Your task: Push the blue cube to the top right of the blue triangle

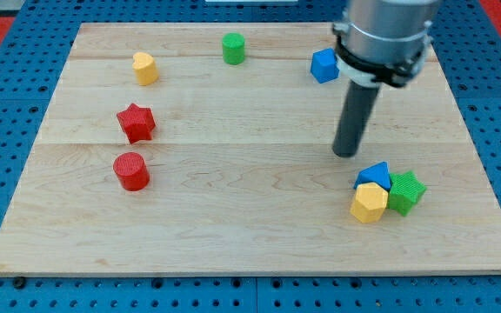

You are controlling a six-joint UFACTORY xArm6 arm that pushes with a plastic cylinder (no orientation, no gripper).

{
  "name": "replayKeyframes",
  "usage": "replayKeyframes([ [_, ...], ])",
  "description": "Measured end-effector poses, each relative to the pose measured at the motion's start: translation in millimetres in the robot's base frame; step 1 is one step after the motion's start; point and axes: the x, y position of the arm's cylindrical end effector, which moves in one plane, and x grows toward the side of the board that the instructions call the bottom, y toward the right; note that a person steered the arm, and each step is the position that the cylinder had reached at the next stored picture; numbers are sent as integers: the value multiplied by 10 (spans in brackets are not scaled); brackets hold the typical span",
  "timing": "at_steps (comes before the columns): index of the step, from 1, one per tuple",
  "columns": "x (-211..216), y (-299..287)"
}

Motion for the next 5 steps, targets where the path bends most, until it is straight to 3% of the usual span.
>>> replayKeyframes([
  [3,-1336,563],
  [4,-1715,500],
  [5,-1841,-116],
])
